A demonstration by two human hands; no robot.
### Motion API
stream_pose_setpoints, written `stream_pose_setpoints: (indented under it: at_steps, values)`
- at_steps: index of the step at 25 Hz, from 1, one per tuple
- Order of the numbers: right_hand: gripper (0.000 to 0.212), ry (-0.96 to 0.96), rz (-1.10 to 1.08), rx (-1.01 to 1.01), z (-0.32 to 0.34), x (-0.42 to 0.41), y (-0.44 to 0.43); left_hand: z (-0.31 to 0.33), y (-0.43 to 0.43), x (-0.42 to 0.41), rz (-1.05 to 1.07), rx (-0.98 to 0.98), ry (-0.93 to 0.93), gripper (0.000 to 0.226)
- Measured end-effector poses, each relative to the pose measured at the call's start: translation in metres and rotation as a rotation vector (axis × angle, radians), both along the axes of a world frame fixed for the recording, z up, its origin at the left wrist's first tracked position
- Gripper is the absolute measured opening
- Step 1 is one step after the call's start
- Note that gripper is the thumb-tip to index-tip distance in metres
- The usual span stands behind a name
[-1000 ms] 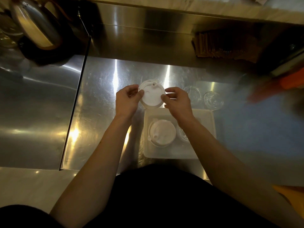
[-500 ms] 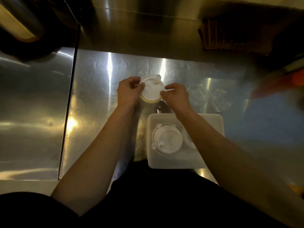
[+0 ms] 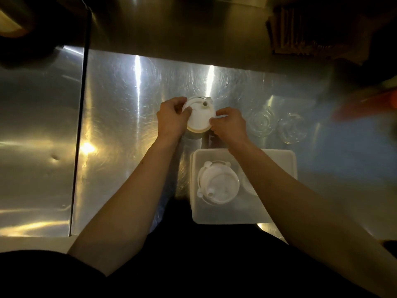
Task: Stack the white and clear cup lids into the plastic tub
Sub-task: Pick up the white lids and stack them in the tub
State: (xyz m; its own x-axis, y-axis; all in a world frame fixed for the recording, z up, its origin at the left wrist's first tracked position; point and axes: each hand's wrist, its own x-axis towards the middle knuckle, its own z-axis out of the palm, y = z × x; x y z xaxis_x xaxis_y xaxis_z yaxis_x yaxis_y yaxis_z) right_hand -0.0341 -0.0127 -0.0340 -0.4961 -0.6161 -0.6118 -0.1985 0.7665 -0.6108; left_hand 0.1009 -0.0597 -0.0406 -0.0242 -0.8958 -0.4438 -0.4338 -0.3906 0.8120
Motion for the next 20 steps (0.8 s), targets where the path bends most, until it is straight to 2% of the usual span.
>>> stream_pose_setpoints:
  at_steps: [15, 20]
  values:
    - [0.03, 0.008, 0.131, -0.008, -0.015, -0.002, -0.011, -0.009, -0.007, -0.008, -0.054, 0.004, -0.069, 0.035]
    - [0.03, -0.02, 0.103, -0.025, -0.017, -0.003, -0.017, -0.006, -0.013, -0.009, -0.12, 0.001, -0.077, 0.044]
